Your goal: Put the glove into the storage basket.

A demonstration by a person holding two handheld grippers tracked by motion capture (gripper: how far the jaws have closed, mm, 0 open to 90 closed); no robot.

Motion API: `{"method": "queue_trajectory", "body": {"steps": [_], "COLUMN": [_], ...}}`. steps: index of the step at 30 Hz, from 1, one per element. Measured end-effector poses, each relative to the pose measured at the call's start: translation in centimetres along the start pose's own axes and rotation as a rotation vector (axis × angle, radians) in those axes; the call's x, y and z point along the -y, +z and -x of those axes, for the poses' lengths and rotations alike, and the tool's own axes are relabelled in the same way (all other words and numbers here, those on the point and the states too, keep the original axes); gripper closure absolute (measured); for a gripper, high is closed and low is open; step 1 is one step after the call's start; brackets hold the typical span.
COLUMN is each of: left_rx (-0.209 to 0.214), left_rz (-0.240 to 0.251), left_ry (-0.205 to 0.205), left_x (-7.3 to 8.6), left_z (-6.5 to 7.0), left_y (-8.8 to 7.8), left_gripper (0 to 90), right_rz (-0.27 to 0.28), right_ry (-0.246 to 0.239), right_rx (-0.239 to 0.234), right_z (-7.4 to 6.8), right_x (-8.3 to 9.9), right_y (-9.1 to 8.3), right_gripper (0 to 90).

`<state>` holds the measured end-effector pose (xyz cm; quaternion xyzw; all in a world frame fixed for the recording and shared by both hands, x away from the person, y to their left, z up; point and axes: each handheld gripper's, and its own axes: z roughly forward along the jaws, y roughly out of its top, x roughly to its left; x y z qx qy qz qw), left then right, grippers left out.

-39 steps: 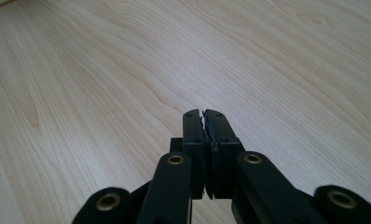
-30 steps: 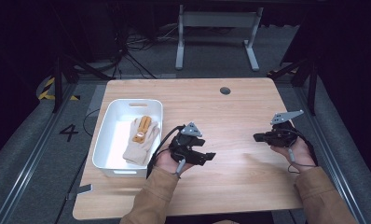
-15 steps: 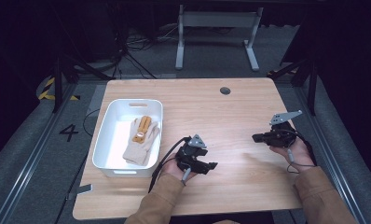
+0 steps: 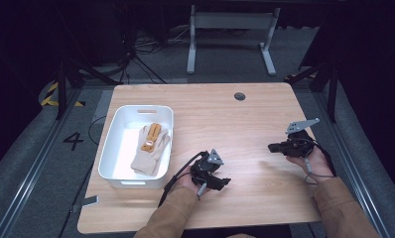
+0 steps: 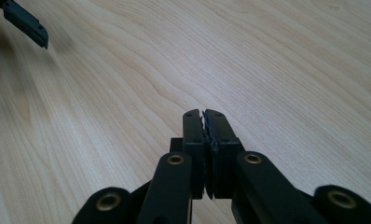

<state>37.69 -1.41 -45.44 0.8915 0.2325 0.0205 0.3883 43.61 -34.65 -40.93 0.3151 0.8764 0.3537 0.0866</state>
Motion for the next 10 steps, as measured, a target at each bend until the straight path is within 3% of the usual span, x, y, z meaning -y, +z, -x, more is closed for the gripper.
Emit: {"method": "queue_trajectory", "body": {"steps": [10], "left_rx": [-0.027], "left_rz": [-0.015], "left_ry": [-0.033], "left_x": [0.2], "left_z": [-0.54], "left_y": [-0.26], "left_gripper": [34.6], "right_rz": [0.005], "right_ry": [-0.003], "right_rx": [0.0], "right_z": [0.02], "right_x": [-0.09], "right_y": [0.12], "right_gripper": [87.2]}}
